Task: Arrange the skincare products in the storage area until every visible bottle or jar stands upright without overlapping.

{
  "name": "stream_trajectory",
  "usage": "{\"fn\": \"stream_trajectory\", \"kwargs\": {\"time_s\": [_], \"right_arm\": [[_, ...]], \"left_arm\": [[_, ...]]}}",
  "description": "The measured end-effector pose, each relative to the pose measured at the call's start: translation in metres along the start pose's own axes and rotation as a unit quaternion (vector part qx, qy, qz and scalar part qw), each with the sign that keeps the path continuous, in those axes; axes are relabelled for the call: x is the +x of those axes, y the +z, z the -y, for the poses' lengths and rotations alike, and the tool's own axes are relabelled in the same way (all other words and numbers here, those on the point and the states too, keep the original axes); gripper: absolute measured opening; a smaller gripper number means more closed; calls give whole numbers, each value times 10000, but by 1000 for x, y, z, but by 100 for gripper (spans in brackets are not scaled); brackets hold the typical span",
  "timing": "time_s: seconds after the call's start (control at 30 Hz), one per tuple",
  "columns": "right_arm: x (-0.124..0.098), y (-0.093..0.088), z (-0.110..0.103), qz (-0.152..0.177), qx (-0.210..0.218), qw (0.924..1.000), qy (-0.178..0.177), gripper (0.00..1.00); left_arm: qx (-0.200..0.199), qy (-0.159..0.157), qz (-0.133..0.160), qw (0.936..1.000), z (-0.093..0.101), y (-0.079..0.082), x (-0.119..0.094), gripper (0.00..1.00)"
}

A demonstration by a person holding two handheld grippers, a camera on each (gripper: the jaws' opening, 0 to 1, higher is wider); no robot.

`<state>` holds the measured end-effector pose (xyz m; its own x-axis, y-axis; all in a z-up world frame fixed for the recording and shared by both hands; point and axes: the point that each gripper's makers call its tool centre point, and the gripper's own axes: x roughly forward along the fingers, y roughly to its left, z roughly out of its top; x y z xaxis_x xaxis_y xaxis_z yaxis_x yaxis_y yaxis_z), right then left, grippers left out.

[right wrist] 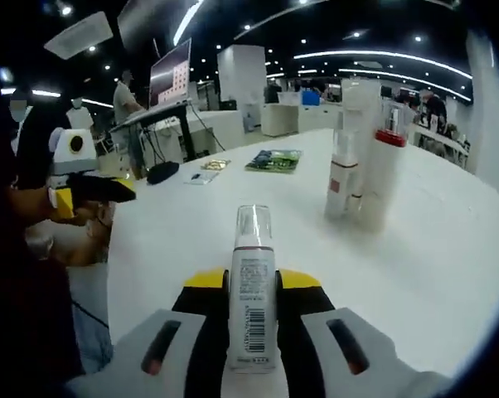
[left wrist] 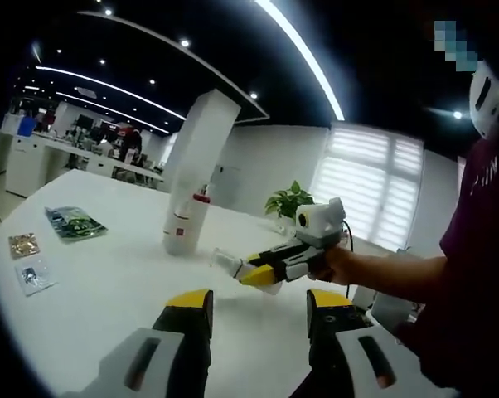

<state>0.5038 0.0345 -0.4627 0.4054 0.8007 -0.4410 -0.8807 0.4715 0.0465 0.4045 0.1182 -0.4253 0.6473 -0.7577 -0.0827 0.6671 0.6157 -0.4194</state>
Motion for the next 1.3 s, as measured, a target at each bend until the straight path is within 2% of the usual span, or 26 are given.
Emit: {"fn": "stream_trajectory", "kwargs": {"time_s": [0.03, 0.07, 0.1, 0.13, 0.17, 0.23, 0.27, 0.3, 0.37, 0.47, 0.57, 0.63, 0.7, 0.77, 0.83, 0.9, 0.93, 1.03, 1.13, 1.2, 1.3], "right_arm": [[-1, 2, -3, 44, 50, 10000, 63, 19], [-2, 11, -16, 283, 23, 9990, 345, 19], [-3, 14, -24, 322, 150, 9980, 514, 19], [-3, 15, -28, 342, 145, 9975, 608, 19], [-4, 21, -39, 512, 94, 9953, 823, 19], [-7, 34, -63, 854, -99, 9880, 1284, 19], [-9, 43, -77, 1080, -237, 9819, 1537, 19], [-10, 48, -84, 1189, -211, 9790, 1639, 19], [-12, 55, -100, 1298, -198, 9717, 1962, 19], [-11, 59, -118, 1328, -216, 9618, 2383, 19], [-13, 62, -131, 1435, -214, 9529, 2665, 19], [-15, 65, -137, 1519, -157, 9482, 2785, 19], [-15, 65, -139, 1540, -102, 9465, 2832, 20], [-16, 68, -143, 1635, -35, 9416, 2943, 20], [-17, 68, -144, 1666, -20, 9405, 2960, 20], [-15, 67, -150, 1620, -6, 9373, 3086, 20], [-14, 64, -154, 1552, -102, 9370, 3127, 20], [-7, 55, -162, 1371, -217, 9388, 3152, 20], [-6, 53, -161, 1401, -150, 9387, 3147, 20], [-5, 55, -160, 1424, -180, 9411, 3060, 20], [0, 55, -153, 1378, -408, 9506, 2750, 21]], "left_arm": [[-9, -8, 13, 10000, 0, 1, 0, 47], [-45, -40, 67, 10000, 2, 4, 2, 47], [-56, -70, 78, 9999, 3, 5, 2, 47], [-25, -162, 81, 9998, 7, 7, 4, 48], [123, -247, 65, 9996, 12, 8, 5, 48], [207, -233, 27, 9995, 14, 9, 6, 48], [197, -212, 34, 9996, 13, 10, 6, 48], [179, -202, 72, 9996, 12, 11, 6, 48], [91, -189, 189, 9996, 11, 16, 3, 48], [85, -291, 614, 9977, 15, 32, -1, 47], [68, -370, 721, 9967, 17, 39, -6, 43], [111, -472, 731, 9961, 21, 42, -7, 35], [123, -707, 722, 9948, 29, 43, -8, 27], [131, -733, 798, 9940, 31, 46, -8, 26], [130, -794, 828, 9933, 34, 48, -9, 25], [27, -962, 899, 9913, 39, 52, -10, 23], [18, -1251, 957, 9875, 49, 56, -11, 22], [384, -1136, 628, 9908, 50, 49, -9, 20], [540, -1062, 521, 9915, 50, 50, -7, 19], [704, -945, 446, 9920, 49, 50, -7, 18], [852, -766, 412, 9926, 45, 50, -7, 18]]}}
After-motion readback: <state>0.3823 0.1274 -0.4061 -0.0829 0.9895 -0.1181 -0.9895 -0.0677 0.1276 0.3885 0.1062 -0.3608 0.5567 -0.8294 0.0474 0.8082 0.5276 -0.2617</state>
